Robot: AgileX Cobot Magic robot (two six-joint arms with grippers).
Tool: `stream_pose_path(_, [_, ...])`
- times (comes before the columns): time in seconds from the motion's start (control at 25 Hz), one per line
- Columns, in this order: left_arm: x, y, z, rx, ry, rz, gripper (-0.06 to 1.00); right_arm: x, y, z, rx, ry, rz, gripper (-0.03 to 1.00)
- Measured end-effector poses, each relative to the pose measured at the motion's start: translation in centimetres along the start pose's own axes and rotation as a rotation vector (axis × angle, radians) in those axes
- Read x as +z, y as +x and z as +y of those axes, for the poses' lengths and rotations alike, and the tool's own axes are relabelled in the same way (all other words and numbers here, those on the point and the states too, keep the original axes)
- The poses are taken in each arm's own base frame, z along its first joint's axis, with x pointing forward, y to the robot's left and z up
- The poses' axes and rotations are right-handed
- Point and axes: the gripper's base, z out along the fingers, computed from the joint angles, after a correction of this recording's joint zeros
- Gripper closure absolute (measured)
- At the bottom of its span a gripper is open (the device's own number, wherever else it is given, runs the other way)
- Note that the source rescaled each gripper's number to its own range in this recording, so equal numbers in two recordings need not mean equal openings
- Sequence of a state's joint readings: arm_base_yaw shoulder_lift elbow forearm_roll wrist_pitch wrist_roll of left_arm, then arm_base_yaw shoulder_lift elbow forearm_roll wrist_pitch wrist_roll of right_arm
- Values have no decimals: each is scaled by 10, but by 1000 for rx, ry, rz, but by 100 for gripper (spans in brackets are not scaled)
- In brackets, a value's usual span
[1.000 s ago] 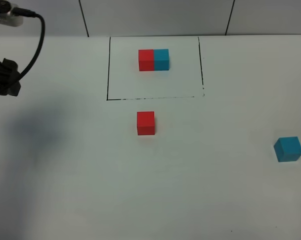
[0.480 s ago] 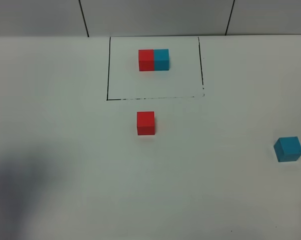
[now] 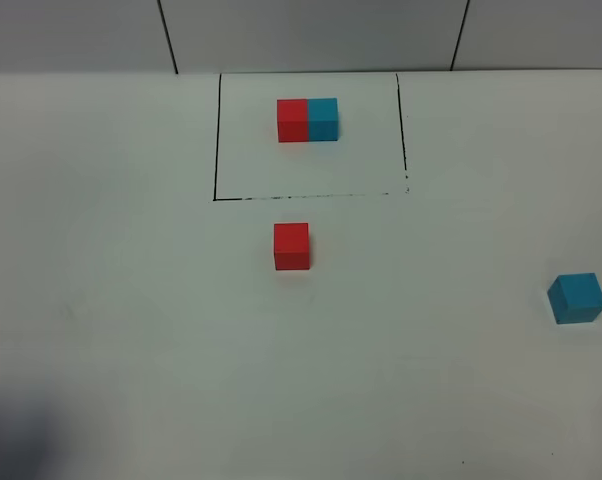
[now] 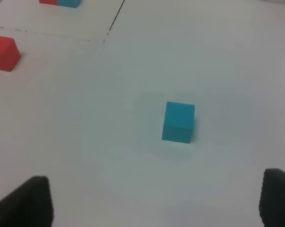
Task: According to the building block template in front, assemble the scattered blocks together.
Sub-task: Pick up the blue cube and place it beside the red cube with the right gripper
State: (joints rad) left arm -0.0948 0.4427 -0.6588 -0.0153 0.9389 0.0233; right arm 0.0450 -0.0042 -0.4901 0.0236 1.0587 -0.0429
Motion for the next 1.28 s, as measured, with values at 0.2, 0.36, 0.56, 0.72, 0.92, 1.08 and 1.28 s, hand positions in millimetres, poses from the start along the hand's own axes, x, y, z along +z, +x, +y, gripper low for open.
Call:
stream_pose_path(0.2, [-6, 28, -4, -8, 36, -49, 5, 0, 0, 0, 0, 0, 0, 6])
stream_pose_path(0.36, [-11, 44, -7, 11, 65, -96, 7, 0, 0, 0, 0, 0, 0, 6])
stream_pose_path(0.56, [-17, 59, -8, 20, 67, -143, 8, 0, 0, 0, 0, 0, 0, 6])
stream_pose_path(0.72, [-22, 70, -8, 24, 68, -176, 8, 0, 0, 0, 0, 0, 0, 6])
stream_pose_path(0.92, [-24, 79, -8, 26, 71, -193, 8, 0, 0, 0, 0, 0, 0, 6])
stream_pose_path(1.08, [-24, 79, -9, 26, 72, -194, 8, 0, 0, 0, 0, 0, 0, 6])
stream_pose_path(1.28, [-24, 79, -9, 26, 72, -194, 8, 0, 0, 0, 0, 0, 0, 6])
